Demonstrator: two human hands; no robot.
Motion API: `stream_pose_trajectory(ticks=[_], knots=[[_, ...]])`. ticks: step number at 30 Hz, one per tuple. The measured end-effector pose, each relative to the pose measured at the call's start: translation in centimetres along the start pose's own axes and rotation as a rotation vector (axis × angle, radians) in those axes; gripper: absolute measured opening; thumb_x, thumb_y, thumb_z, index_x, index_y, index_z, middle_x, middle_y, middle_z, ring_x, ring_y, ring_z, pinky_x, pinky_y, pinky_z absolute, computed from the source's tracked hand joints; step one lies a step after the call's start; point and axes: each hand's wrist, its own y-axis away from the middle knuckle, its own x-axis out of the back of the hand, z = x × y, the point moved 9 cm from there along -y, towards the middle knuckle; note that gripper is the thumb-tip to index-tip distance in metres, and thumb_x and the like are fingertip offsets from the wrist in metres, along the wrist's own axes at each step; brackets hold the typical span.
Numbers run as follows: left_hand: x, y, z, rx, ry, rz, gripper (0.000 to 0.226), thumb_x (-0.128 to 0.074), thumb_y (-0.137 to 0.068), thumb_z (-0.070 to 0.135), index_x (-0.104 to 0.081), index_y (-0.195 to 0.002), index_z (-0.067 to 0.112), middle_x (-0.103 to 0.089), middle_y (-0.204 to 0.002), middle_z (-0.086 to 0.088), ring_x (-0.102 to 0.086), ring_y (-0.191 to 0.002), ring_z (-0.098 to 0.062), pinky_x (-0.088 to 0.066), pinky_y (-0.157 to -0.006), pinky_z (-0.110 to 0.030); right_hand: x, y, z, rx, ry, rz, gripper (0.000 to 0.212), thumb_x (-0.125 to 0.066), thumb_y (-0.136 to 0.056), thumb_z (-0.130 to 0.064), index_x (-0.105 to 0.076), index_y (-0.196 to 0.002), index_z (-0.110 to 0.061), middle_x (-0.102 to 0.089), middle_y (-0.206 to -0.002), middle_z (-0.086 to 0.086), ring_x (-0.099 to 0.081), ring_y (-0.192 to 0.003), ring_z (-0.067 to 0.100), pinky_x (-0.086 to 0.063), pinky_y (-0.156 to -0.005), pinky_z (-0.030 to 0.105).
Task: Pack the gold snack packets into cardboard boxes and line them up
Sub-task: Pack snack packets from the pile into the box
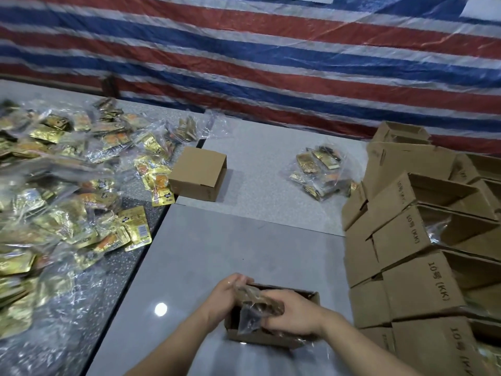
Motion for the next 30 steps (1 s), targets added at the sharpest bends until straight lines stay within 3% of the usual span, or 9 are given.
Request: stream_pose_trajectory(ticks=[6, 10, 13, 15, 18, 19, 22, 25, 30], knots=[[-0.2, -0.5, -0.7, 0.029, 0.032, -0.041, 0.025, -0.049, -0.102, 0.023, -0.067, -0.108, 0.008, -0.07, -0.105, 0.0, -0.064, -0.088, -0.003, -0.05, -0.075, -0.011, 0.2, 0.1, 3.1, -0.144, -0.023, -0.118, 0.036, -0.071, -0.074, -0.034, -0.065, -0.106, -0.05, -0.063, -0.089, -0.025, -0.055, -0.085, -0.004, -0.043, -0.08, 0.019], [-0.4, -0.7, -1.3, 0.075, 0.158, -0.053, 0.023, -0.048, -0.102, 0.021, -0.068, -0.105, 0.01, -0.071, -0.105, 0.002, -0.068, -0.088, -0.004, -0.052, -0.077, -0.016, -0.9, -0.5, 2.1, -0.135, -0.022, -0.218, 0.035, -0.071, -0.078, -0.025, -0.064, -0.106, -0.044, -0.06, -0.085, -0.026, -0.054, -0.079, -0.006, -0.042, -0.071, 0.012], [-0.5, -0.8, -1.5, 0.091, 0.23, -0.079, 0.021, -0.05, -0.101, 0.018, -0.067, -0.1, 0.006, -0.069, -0.113, 0.002, -0.067, -0.095, -0.008, -0.052, -0.081, -0.017, -1.3, -0.4, 1.4, -0.125, -0.061, -0.297, 0.033, -0.072, -0.082, -0.019, -0.063, -0.104, -0.041, -0.061, -0.089, -0.025, -0.055, -0.086, -0.004, -0.043, -0.077, 0.014], [-0.4, -0.7, -1.6, 0.084, 0.261, -0.103, 0.019, -0.051, -0.1, 0.017, -0.065, -0.095, 0.005, -0.067, -0.12, 0.002, -0.066, -0.103, -0.009, -0.05, -0.084, -0.017, -1.2, -0.4, 2.7, -0.16, -0.106, -0.309, 0.041, -0.069, -0.084, -0.008, -0.064, -0.113, -0.036, -0.063, -0.091, -0.021, -0.057, -0.086, -0.001, -0.045, -0.08, 0.018], [-0.8, -0.4, -1.7, 0.087, 0.249, -0.149, 0.019, -0.052, -0.099, 0.018, -0.066, -0.096, 0.006, -0.068, -0.12, 0.002, -0.065, -0.107, -0.009, -0.05, -0.087, -0.018, -1.7, 0.0, 5.1, -0.278, -0.145, -0.365, 0.056, -0.065, -0.084, 0.005, -0.051, -0.136, -0.009, -0.064, -0.107, -0.002, -0.058, -0.098, 0.01, -0.045, -0.094, 0.032], [-1.0, -0.3, -1.8, 0.086, 0.232, -0.149, 0.019, -0.052, -0.099, 0.019, -0.067, -0.098, 0.006, -0.069, -0.119, 0.002, -0.065, -0.108, -0.01, -0.05, -0.09, -0.019, -2.0, -0.1, 5.2, -0.283, -0.112, -0.384, 0.057, -0.065, -0.084, 0.004, -0.049, -0.137, -0.008, -0.062, -0.108, -0.003, -0.057, -0.098, 0.009, -0.046, -0.091, 0.027], [-1.1, -0.5, -1.9, 0.057, 0.207, -0.104, 0.021, -0.054, -0.099, 0.02, -0.069, -0.103, 0.006, -0.071, -0.115, -0.002, -0.065, -0.11, -0.016, -0.049, -0.099, -0.028, -2.7, -1.3, 4.8, -0.261, 0.155, -0.39, 0.054, -0.065, -0.08, -0.016, -0.048, -0.131, -0.01, -0.059, -0.105, -0.002, -0.057, -0.091, 0.01, -0.049, -0.076, 0.02], [-1.1, -0.5, -1.7, 0.028, 0.177, -0.062, 0.022, -0.053, -0.1, 0.02, -0.07, -0.105, 0.007, -0.073, -0.109, -0.001, -0.067, -0.102, -0.012, -0.053, -0.091, -0.024, -2.3, -3.0, 6.5, -0.32, 0.585, -0.276, 0.057, -0.062, -0.086, -0.047, -0.047, -0.132, -0.016, -0.06, -0.128, 0.006, -0.058, -0.116, 0.027, -0.047, -0.097, 0.035], [-0.7, -0.3, -1.9, -0.017, 0.107, 0.008, 0.023, -0.054, -0.099, 0.025, -0.073, -0.1, 0.015, -0.075, -0.101, 0.0, -0.068, -0.094, -0.009, -0.053, -0.082, -0.02, -4.3, -5.2, 8.9, -0.414, 1.022, -0.275, 0.057, -0.045, -0.101, -0.021, -0.024, -0.151, -0.006, -0.046, -0.146, 0.018, -0.049, -0.13, 0.037, -0.043, -0.102, 0.047]])
